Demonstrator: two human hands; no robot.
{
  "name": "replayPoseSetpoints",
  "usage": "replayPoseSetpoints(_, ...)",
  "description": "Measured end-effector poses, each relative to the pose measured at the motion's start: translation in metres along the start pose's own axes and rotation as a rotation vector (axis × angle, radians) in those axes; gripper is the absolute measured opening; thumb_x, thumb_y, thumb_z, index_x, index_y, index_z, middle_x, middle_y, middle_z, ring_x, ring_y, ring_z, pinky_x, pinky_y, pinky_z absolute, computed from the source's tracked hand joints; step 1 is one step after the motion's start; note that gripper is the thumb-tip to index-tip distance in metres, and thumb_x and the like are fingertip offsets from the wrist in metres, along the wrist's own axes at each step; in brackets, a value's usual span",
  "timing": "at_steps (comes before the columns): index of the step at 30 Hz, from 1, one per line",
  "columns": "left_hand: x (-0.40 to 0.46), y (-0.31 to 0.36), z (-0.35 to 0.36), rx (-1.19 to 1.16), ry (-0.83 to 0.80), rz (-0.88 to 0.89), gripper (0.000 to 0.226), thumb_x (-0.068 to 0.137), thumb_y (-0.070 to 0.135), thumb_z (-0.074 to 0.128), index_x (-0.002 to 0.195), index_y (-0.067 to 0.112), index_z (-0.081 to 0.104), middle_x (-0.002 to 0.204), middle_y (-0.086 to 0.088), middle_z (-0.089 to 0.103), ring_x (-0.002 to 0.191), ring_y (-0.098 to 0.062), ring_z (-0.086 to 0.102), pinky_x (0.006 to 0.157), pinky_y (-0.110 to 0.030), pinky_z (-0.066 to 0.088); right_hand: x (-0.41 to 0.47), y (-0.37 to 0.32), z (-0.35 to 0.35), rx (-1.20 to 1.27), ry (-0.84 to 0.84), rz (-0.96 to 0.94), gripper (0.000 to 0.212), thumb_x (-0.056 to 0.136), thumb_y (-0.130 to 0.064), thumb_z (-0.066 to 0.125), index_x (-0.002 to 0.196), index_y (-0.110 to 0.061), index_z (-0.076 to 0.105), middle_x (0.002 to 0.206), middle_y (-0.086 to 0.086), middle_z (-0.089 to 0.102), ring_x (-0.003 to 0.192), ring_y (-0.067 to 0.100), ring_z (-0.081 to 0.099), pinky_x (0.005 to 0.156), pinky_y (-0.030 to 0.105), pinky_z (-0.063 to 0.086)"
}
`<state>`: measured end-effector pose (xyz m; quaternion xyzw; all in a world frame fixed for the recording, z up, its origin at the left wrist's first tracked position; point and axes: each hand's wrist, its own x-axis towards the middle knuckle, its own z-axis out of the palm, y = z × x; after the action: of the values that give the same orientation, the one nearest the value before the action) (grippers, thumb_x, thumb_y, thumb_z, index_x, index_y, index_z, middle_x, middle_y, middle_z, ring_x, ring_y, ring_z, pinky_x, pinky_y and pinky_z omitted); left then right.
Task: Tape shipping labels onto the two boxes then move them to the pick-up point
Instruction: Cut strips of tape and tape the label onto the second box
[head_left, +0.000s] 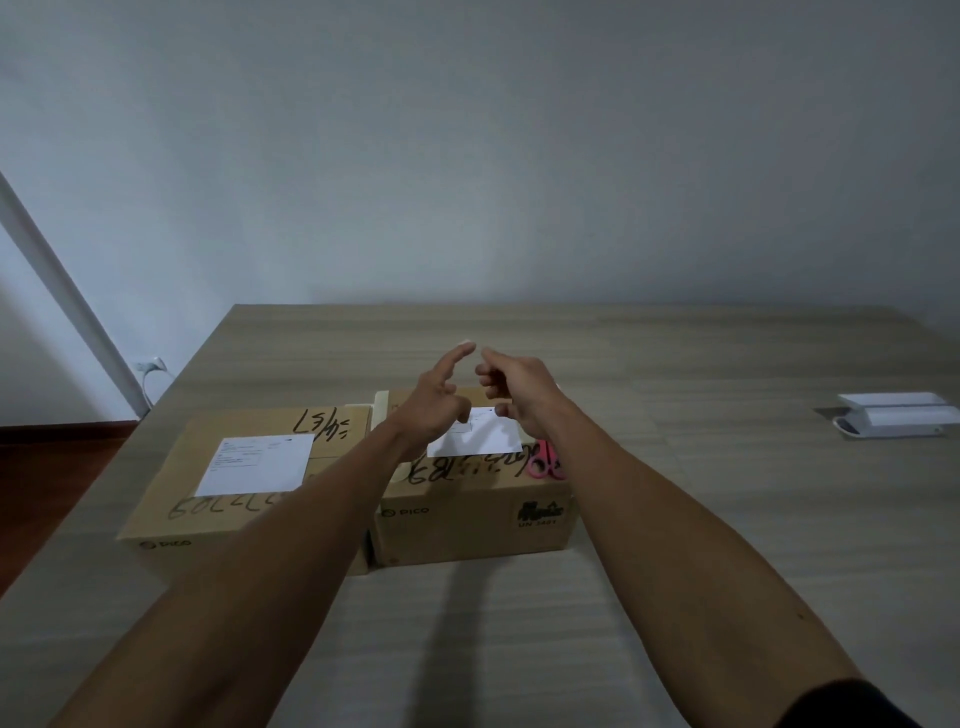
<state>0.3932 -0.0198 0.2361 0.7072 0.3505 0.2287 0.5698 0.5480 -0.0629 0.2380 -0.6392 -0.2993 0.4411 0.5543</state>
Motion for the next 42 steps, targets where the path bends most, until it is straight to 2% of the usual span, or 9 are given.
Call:
replayPoseSetpoints(15, 0.004, -0.013, -0.007, 0.017, -0.015, 0.010, 0.096, 0.083, -0.009, 0.054, 0.153, 0.053, 0.032, 0.167, -0.004, 0.013, 0.146, -0.034, 0.033, 0.099, -0.040, 0.042, 0.009, 0.004, 0.011, 0.068, 0.038, -0.007, 0.005, 0.088, -0.010, 0.074, 0.088, -0.005, 0.073, 0.067, 0.003, 0.063, 0.056, 0.014, 0.049, 0.047, 0.026, 0.033)
replayPoseSetpoints(21, 0.003, -0.032, -0.003, 0.844, 0.201, 0.005, 0.095, 0.086, 0.018, 0.062, 0.156, 0.056, 0.011, 0.168, -0.010, -0.003, 0.136, -0.035, 0.041, 0.112, -0.055, 0.026, 0.009, -0.003, 0.003, -0.118, 0.037, -0.028, 0.006, 0.086, -0.009, 0.071, 0.086, -0.003, 0.070, 0.065, 0.005, 0.060, 0.052, 0.013, 0.046, 0.047, 0.026, 0.032)
replayPoseSetpoints(23, 0.004, -0.035, 0.002, 0.919, 0.232, -0.021, 0.095, 0.087, 0.021, 0.063, 0.159, 0.048, 0.009, 0.169, -0.011, -0.007, 0.140, -0.035, 0.037, 0.112, -0.054, 0.023, 0.009, -0.006, 0.000, -0.187, 0.032, -0.048, 0.006, 0.085, -0.008, 0.070, 0.085, -0.002, 0.069, 0.064, 0.005, 0.060, 0.052, 0.014, 0.046, 0.048, 0.027, 0.032)
replayPoseSetpoints(27, 0.015, -0.042, 0.001, 0.581, 0.371, -0.194, 0.070, 0.092, 0.035, 0.063, 0.155, 0.021, 0.037, 0.168, -0.010, 0.013, 0.141, -0.032, 0.042, 0.118, -0.052, 0.027, 0.013, -0.008, -0.008, -0.273, 0.048, -0.069, 0.014, 0.085, -0.007, 0.072, 0.072, -0.005, 0.067, 0.064, 0.006, 0.061, 0.052, 0.013, 0.046, 0.046, 0.025, 0.032)
replayPoseSetpoints(30, 0.024, -0.042, -0.006, 0.103, 0.408, -0.027, 0.040, 0.086, 0.048, 0.062, 0.109, 0.016, 0.072, 0.123, -0.003, 0.064, 0.108, -0.021, 0.062, 0.104, -0.043, 0.045, 0.016, -0.007, -0.016, -0.317, 0.043, -0.063, 0.012, 0.084, -0.008, 0.074, 0.073, -0.004, 0.069, 0.064, 0.005, 0.062, 0.051, 0.013, 0.046, 0.045, 0.024, 0.033)
replayPoseSetpoints(32, 0.023, -0.034, -0.006, -0.044, 0.378, 0.063, 0.031, 0.091, 0.049, 0.063, 0.084, 0.019, 0.060, 0.090, 0.000, 0.058, 0.084, -0.014, 0.053, 0.086, -0.032, 0.043, 0.018, -0.006, -0.021, -0.340, 0.044, -0.058, 0.011, 0.083, -0.009, 0.074, 0.080, 0.001, 0.072, 0.065, 0.005, 0.063, 0.052, 0.014, 0.047, 0.047, 0.025, 0.034)
replayPoseSetpoints(34, 0.024, -0.028, -0.005, -0.087, 0.336, 0.107, 0.043, 0.090, 0.054, 0.067, 0.076, 0.014, 0.060, 0.081, -0.006, 0.061, 0.078, -0.017, 0.055, 0.080, -0.033, 0.047, 0.020, -0.005, -0.025, -0.367, 0.043, -0.053, 0.017, 0.083, -0.010, 0.074, 0.088, 0.006, 0.073, 0.068, 0.006, 0.064, 0.053, 0.015, 0.048, 0.050, 0.026, 0.035)
replayPoseSetpoints(37, 0.027, -0.018, 0.002, -0.099, 0.270, 0.152, 0.032, 0.089, 0.043, 0.076, 0.088, 0.011, 0.078, 0.091, -0.002, 0.078, 0.091, -0.010, 0.072, 0.084, -0.029, 0.051, 0.019, -0.007, -0.030, -0.399, 0.039, -0.055, 0.023, 0.083, -0.011, 0.075, 0.092, 0.010, 0.072, 0.068, 0.007, 0.064, 0.053, 0.015, 0.049, 0.051, 0.026, 0.037)
replayPoseSetpoints(42, 0.035, -0.018, 0.012, -0.074, 0.309, 0.142, 0.027, 0.081, 0.036, 0.086, 0.086, 0.010, 0.078, 0.086, -0.001, 0.078, 0.084, -0.012, 0.074, 0.073, -0.024, 0.054, 0.019, -0.007, -0.038, -0.412, 0.017, -0.057, 0.026, 0.082, -0.007, 0.077, 0.091, 0.016, 0.070, 0.065, 0.009, 0.063, 0.051, 0.016, 0.049, 0.047, 0.024, 0.039)
